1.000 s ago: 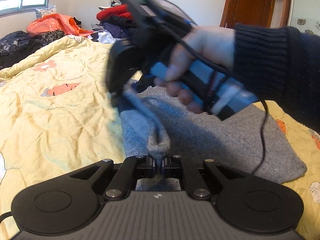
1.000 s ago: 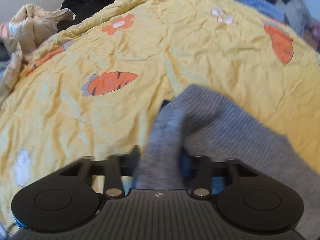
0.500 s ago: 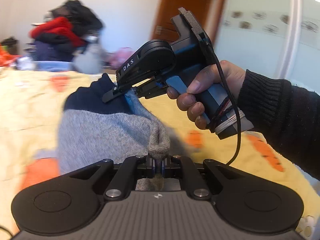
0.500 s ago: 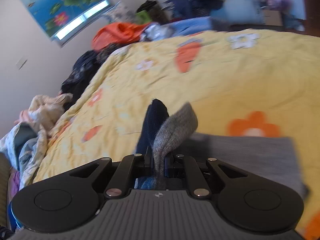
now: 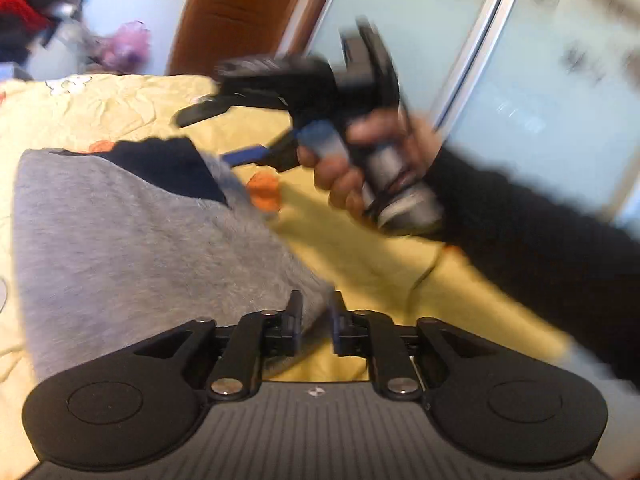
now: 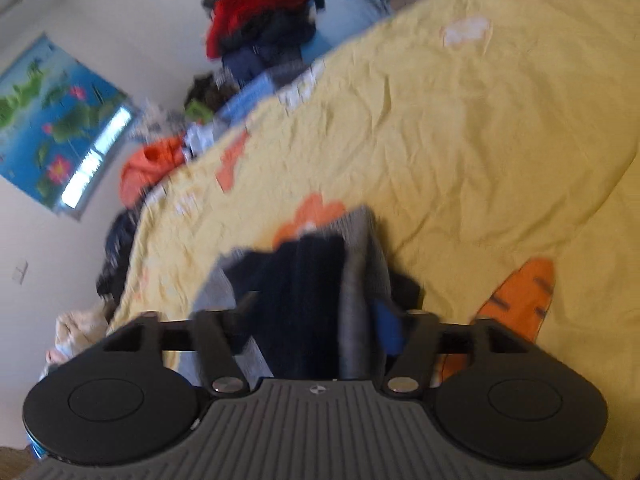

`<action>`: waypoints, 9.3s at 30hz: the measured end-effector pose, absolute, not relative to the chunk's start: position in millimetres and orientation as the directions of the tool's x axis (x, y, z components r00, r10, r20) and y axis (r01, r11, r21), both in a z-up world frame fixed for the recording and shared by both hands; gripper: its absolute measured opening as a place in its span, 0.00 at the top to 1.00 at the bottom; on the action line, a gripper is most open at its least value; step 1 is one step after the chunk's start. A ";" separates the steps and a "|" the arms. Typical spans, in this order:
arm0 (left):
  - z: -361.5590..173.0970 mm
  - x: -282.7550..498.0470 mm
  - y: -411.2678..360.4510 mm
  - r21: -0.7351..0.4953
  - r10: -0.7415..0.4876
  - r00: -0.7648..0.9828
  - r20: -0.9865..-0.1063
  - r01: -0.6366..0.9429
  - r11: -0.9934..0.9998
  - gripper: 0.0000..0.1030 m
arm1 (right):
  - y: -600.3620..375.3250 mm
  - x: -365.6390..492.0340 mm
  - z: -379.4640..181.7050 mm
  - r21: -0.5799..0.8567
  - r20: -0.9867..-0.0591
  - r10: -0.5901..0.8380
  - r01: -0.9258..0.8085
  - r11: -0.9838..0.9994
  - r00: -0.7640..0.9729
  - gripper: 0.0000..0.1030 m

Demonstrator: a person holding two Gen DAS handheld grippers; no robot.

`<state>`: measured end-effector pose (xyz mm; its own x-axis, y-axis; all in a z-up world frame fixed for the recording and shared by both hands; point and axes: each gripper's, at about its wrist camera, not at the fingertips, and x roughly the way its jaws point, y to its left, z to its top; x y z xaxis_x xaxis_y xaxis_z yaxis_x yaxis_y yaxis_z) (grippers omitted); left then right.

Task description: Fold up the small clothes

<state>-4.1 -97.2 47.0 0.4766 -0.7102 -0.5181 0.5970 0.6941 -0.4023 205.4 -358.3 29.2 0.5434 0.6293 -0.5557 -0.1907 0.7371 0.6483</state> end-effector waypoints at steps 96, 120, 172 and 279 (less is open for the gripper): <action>41.9 -36.1 28.7 0.226 -0.255 0.867 -0.429 0.376 0.899 0.13 | -301.0 115.1 29.8 0.702 -0.496 0.701 -0.239 0.671 0.512 0.30; -3.9 -22.8 -4.3 0.226 -0.181 0.795 -0.579 0.370 0.901 0.85 | -224.9 89.4 24.4 0.405 -0.705 0.601 -0.481 0.777 0.377 0.91; 36.2 -42.1 54.5 -0.188 -0.435 0.654 -0.619 0.415 0.890 0.51 | -263.0 84.8 65.3 0.439 -0.596 0.578 -0.377 0.816 0.557 0.20; -5.6 -83.0 -17.0 -0.021 -0.074 0.751 -0.656 0.080 0.997 0.10 | -207.6 -58.7 -5.1 0.096 -0.631 0.204 -0.185 0.978 0.749 0.00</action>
<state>-83.0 -17.0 -5.6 0.7510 -0.0740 -0.6561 0.0797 0.9966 -0.0212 -58.7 -207.6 -5.1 0.7488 0.2038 -0.6307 -0.1855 0.9780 0.0959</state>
